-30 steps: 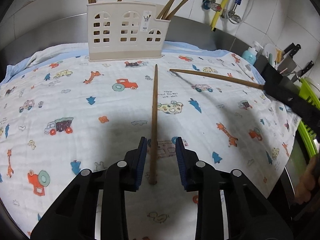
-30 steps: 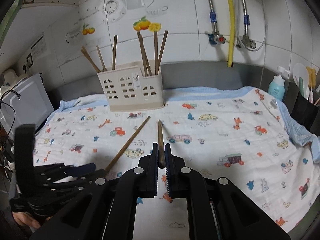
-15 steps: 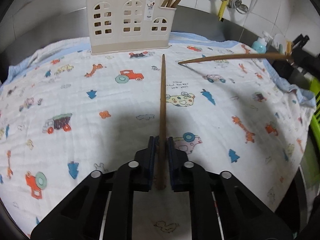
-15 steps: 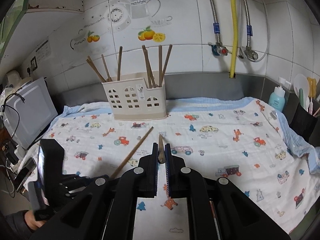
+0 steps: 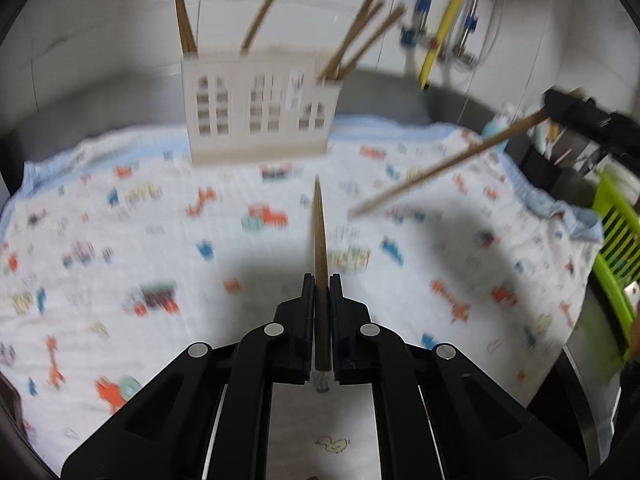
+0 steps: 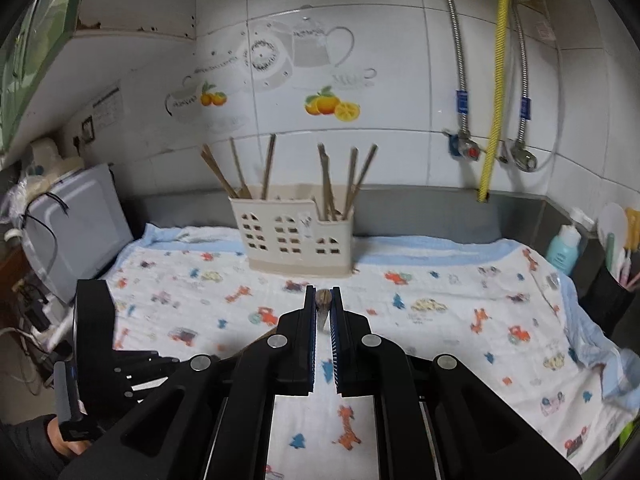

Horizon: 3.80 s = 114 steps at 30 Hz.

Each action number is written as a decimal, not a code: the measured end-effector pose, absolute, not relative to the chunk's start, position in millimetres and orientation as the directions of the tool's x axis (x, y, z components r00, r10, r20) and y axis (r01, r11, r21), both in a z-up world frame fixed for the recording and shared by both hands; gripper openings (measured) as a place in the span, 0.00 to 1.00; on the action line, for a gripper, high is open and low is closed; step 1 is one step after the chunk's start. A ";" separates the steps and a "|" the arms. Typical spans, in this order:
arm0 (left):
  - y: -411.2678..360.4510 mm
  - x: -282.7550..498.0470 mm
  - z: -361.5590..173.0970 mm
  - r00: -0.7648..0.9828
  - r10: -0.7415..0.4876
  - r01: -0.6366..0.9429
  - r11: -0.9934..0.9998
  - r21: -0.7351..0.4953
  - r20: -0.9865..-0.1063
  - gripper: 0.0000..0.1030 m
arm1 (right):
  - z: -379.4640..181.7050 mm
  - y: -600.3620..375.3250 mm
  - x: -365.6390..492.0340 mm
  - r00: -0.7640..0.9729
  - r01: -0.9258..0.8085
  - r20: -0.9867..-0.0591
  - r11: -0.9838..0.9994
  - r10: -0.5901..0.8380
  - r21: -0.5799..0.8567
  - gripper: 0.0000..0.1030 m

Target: Organize utensils

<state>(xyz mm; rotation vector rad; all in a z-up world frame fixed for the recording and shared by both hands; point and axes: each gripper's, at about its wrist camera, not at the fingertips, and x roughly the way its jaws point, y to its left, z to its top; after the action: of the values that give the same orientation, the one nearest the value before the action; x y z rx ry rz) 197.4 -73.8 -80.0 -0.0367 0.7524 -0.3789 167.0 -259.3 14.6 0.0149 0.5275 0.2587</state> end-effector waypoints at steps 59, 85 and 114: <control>-53.7 356.6 162.6 0.940 -0.210 0.237 0.969 0.069 -0.269 0.06 | 172.8 -214.3 358.0 0.897 -0.302 -0.329 0.953 0.294 0.028 0.06; -44.4 393.9 94.9 0.888 -0.204 0.226 0.974 0.005 -0.413 0.06 | 110.6 -216.2 399.0 0.863 -0.273 -0.439 0.962 0.251 0.013 0.06; -26.8 335.6 95.9 0.892 -0.184 0.194 0.981 -0.017 -0.412 0.55 | 117.6 -225.2 337.6 0.861 -0.262 -0.449 0.965 0.238 0.009 0.32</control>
<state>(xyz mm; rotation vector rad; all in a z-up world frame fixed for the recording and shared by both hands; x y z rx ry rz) 335.6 -26.8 95.9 0.0250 0.4254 -0.1961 337.6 -225.2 117.6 -0.0530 0.4638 0.2628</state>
